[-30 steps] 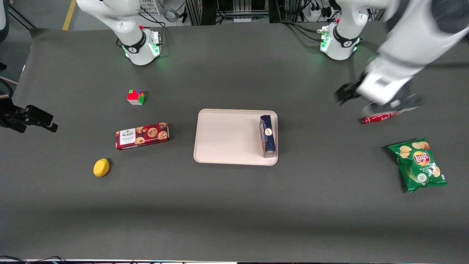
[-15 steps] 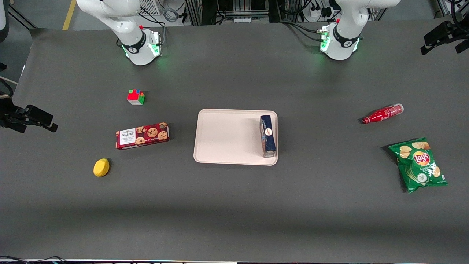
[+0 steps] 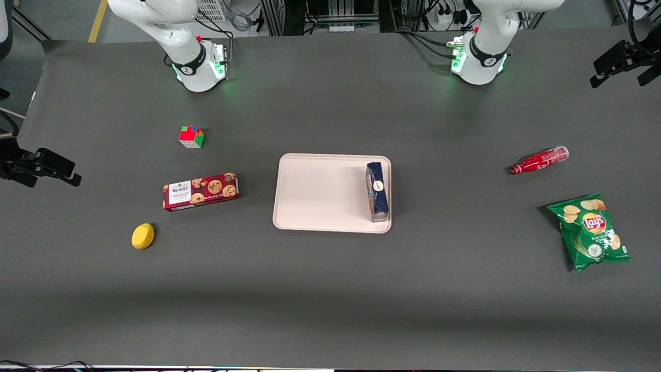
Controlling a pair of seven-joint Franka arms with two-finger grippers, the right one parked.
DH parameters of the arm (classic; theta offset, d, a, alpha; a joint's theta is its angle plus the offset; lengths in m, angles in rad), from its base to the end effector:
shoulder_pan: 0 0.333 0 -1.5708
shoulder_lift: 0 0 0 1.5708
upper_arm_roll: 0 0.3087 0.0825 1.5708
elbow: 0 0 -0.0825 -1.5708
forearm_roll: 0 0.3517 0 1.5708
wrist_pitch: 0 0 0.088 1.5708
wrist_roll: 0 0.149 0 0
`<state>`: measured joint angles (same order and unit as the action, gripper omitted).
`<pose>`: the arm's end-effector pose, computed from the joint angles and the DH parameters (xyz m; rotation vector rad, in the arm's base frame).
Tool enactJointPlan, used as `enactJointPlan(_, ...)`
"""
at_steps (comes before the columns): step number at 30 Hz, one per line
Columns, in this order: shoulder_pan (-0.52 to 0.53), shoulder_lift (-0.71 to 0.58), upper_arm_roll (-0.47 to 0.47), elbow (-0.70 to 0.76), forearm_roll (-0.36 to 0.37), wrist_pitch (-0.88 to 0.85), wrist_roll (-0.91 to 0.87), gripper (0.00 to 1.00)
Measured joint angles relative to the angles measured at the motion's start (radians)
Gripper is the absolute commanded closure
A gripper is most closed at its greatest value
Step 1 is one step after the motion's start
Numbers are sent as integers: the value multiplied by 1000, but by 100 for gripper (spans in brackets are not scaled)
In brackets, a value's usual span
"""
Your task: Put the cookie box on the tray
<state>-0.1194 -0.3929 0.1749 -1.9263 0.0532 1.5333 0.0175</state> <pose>0.3944 0.0423 0.5933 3.1276 0.0416 -0.0081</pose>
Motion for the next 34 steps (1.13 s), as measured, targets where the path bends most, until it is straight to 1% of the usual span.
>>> enactJointPlan(5,-1,0,-25,8,1,5,-1,0)
enactJointPlan(13,-2,2,-98,13,2,-2,-27,0)
enactJointPlan(34,-2,7,-118,13,5,-18,-29,0)
